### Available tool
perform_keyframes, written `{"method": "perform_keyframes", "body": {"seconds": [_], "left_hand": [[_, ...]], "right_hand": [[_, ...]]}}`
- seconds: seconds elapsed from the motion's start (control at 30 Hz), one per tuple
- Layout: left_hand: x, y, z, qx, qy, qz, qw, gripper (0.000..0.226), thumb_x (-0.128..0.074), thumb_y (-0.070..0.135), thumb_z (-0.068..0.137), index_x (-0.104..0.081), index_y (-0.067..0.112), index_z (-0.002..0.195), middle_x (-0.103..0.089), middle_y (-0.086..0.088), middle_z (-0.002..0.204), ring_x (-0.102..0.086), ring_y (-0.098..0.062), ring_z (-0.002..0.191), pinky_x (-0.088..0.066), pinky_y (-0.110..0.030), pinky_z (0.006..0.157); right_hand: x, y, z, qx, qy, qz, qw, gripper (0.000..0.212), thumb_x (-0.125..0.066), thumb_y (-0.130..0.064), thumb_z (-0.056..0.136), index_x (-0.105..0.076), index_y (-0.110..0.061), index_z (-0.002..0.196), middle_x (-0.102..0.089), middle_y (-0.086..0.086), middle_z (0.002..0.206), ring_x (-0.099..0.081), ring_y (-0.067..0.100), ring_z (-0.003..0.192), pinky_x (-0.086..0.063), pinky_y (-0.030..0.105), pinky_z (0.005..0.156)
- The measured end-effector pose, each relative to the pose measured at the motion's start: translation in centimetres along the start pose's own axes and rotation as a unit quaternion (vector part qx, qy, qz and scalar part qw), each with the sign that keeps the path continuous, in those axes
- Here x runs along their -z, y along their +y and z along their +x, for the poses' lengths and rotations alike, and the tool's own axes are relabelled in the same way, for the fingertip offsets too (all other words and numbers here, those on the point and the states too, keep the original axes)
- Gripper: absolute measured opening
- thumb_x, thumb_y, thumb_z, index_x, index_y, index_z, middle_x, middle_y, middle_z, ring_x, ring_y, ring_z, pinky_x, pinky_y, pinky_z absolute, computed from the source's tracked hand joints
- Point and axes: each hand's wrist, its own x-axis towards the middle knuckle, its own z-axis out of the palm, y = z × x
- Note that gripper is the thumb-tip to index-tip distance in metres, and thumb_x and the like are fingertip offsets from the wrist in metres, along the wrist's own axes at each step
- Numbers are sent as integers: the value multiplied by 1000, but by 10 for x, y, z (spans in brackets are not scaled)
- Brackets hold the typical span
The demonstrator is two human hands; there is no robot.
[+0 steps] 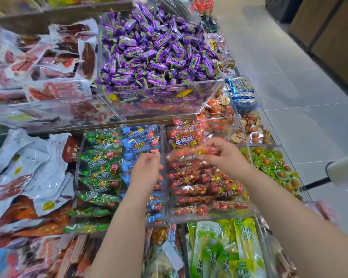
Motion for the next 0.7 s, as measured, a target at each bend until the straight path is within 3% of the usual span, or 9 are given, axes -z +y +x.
{"method": "perform_keyframes", "body": {"seconds": [0.1,0.17,0.2,0.33,0.43,0.5,0.57,0.63,0.7], "left_hand": [[0,-19,10,-155,144,161,964,43,-58,40,91,-53,19,128,-59,4,121,-55,-15,111,-45,-29,87],[-6,-28,18,-177,144,325,918,70,-60,50,86,-37,19,145,-36,-3,152,-21,-25,144,-20,-45,114],[-10,-30,21,-162,123,392,897,83,-57,58,84,-25,20,150,-21,-2,159,-4,-25,148,-6,-50,117],[-18,-37,32,-136,82,464,871,92,-49,65,83,-7,24,154,5,-2,162,12,-25,148,7,-52,116],[-19,-40,34,-139,84,452,877,87,-50,59,86,-7,26,154,8,-2,162,10,-24,148,8,-49,117],[-20,-42,35,-145,86,446,879,85,-50,56,87,-7,27,154,9,-2,162,11,-23,148,9,-46,116],[-20,-43,35,-147,89,442,880,84,-49,55,87,-7,27,154,10,-2,162,12,-22,148,9,-45,117],[-20,-43,35,-149,93,440,881,83,-49,55,87,-8,27,154,9,-2,162,11,-22,148,9,-45,117],[-20,-43,35,-152,95,439,880,83,-49,56,87,-9,27,154,8,-2,162,11,-22,148,9,-45,117]], "right_hand": [[8,17,25,-113,-13,-50,992,23,-74,-41,76,-61,-34,93,-65,-10,88,-63,7,79,-49,26,72],[5,22,44,-148,-12,-62,987,37,-73,-45,76,-57,-29,104,-61,-5,100,-60,15,91,-47,31,78],[1,22,52,-153,-8,-77,985,45,-73,-46,76,-54,-24,111,-61,-4,102,-60,17,93,-48,32,79],[-14,21,71,-97,42,-98,990,48,-74,-42,76,-53,-16,110,-64,4,101,-62,23,93,-54,39,79],[-19,26,68,-25,86,-77,993,33,-76,-40,74,-49,-36,91,-56,-16,90,-57,-4,82,-46,11,60],[-19,30,65,9,103,-88,991,37,-78,-39,72,-45,-42,89,-52,-17,90,-53,-7,83,-41,4,60],[-21,37,62,14,101,-153,983,65,-81,-44,65,-43,-33,116,-46,-10,106,-46,2,96,-37,9,84],[-26,46,57,-15,94,-201,975,111,-84,-48,58,-16,-28,142,-28,-1,132,-29,14,124,-23,28,107],[-32,55,53,-62,108,-202,972,131,-84,-48,58,10,-27,146,-5,1,149,-8,21,139,-7,34,111]]}}
